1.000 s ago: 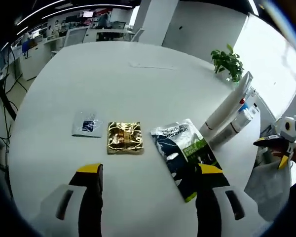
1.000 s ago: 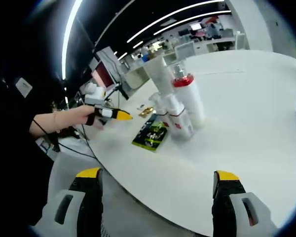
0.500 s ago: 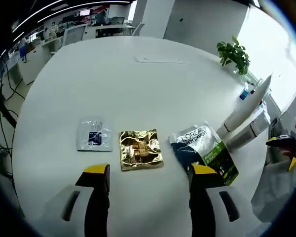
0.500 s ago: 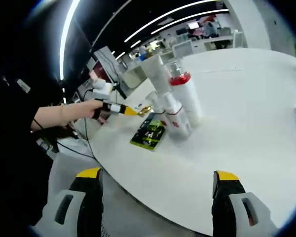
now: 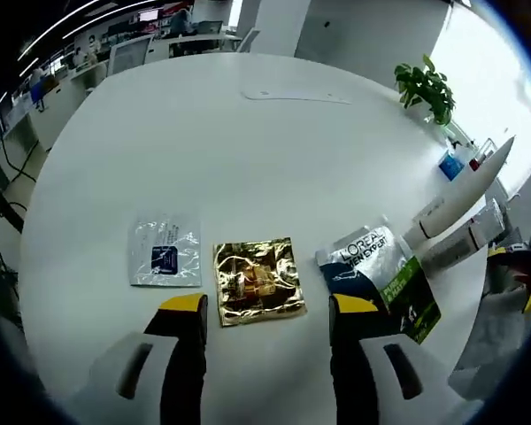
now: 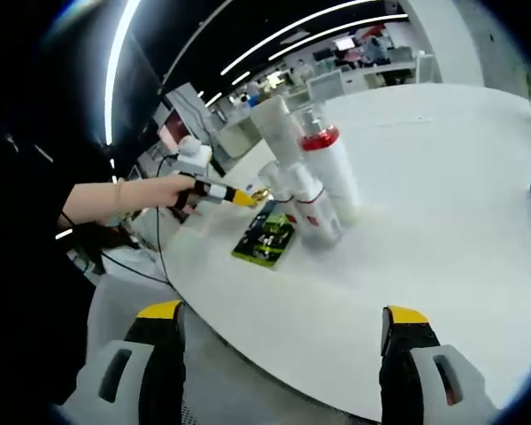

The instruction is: Arrange the skincare products in the storage area until every visible bottle or jar stands upright without overlapping.

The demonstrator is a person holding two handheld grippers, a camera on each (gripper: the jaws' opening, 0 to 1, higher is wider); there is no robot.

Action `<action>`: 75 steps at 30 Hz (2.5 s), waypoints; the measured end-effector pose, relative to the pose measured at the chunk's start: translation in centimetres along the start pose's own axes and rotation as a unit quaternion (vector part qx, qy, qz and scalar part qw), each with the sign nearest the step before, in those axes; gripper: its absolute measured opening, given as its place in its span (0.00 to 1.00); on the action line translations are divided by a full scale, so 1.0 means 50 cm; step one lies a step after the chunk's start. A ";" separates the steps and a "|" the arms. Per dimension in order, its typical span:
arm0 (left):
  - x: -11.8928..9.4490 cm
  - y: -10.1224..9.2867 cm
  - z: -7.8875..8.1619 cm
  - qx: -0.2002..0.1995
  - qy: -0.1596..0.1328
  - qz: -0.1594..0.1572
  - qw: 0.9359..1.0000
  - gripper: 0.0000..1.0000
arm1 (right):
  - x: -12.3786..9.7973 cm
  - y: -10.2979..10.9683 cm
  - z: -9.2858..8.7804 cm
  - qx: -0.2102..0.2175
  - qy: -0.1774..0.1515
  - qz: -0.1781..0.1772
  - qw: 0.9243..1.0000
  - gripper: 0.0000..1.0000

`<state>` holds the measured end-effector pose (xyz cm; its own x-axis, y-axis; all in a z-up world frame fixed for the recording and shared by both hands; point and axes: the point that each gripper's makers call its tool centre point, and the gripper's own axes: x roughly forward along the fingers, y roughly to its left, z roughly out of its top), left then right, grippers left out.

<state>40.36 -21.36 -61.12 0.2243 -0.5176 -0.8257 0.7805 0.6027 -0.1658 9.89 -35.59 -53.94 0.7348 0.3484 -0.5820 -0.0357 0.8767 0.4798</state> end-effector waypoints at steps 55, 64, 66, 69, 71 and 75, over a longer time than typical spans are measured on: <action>-0.058 -0.049 0.005 0.326 0.066 -0.068 0.941 0.35 | 0.001 0.001 0.004 0.003 -0.005 0.003 1.000 0.96; -0.084 -0.079 -0.028 0.376 0.086 -0.092 0.918 0.35 | 0.002 0.007 0.001 -0.003 0.001 0.007 1.000 0.96; -0.086 -0.074 -0.030 0.387 0.089 -0.093 0.913 0.35 | 0.002 0.008 0.000 -0.004 0.001 0.008 1.000 0.96; -0.089 -0.073 -0.035 0.402 0.091 -0.097 0.906 0.35 | 0.003 0.008 0.000 -0.005 0.003 0.007 1.000 0.96; -0.088 -0.073 -0.036 0.412 0.093 -0.102 0.901 0.35 | 0.003 0.010 -0.002 -0.005 0.005 0.007 1.000 0.96; -0.080 -0.068 -0.040 0.440 0.104 -0.109 0.885 0.35 | 0.003 0.011 -0.003 -0.007 0.007 0.008 1.000 0.96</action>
<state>35.62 -20.11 -58.32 -0.0278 -0.3847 -0.9226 0.9651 -0.2508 0.0755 9.86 -35.01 -53.86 0.7241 0.3669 -0.5840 -0.0572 0.8758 0.4793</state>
